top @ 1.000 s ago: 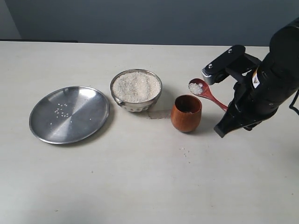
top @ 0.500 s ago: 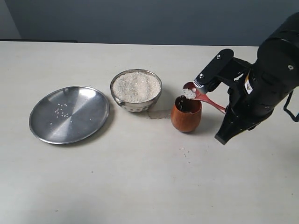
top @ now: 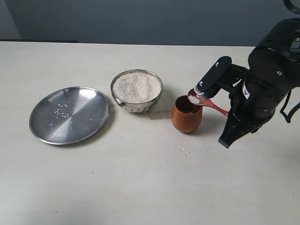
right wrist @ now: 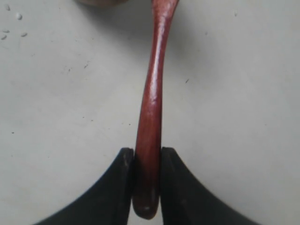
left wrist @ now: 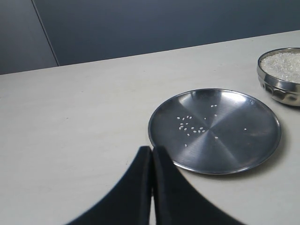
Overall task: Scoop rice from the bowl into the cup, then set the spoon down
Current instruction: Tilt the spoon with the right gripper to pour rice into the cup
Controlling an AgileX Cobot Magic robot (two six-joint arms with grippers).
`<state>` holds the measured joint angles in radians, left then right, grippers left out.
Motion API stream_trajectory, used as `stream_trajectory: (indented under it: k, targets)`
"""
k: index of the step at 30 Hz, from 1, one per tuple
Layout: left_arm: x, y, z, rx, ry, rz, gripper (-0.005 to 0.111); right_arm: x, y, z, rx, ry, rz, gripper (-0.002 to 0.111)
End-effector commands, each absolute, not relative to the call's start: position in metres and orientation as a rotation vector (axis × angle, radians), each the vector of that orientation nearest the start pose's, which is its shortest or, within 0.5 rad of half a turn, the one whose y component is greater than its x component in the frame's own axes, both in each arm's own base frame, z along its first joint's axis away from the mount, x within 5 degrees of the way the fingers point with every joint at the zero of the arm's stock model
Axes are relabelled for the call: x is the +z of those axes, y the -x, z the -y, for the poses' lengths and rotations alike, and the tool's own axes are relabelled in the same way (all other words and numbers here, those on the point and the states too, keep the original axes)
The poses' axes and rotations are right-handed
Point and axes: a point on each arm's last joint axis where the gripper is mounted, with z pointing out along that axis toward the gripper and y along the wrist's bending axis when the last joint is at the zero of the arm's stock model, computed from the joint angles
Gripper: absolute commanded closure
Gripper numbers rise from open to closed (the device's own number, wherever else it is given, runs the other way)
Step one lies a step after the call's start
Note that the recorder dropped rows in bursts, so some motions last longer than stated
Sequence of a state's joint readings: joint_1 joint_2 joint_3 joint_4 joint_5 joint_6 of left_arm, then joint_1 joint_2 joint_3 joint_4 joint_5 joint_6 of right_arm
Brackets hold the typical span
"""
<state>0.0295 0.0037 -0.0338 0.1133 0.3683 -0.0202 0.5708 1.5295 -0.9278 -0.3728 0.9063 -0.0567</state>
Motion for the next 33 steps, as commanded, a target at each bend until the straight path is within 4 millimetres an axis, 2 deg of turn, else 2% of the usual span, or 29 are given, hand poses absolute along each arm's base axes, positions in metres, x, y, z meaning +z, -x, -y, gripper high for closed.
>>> stream_trajectory:
  k: [1,33]
  targets:
    - [0.1908,-0.0520,-0.0055,0.124,-0.023,-1.818,0.106,0.2155,-0.2432,-0.1237,-0.413,1.190,-2.640,0.109]
    - [0.1908,-0.0520,-0.0055,0.124,-0.023,-1.818,0.106,0.2169,-0.2446,-0.1192,-0.510,1.337,-2.579,0.109]
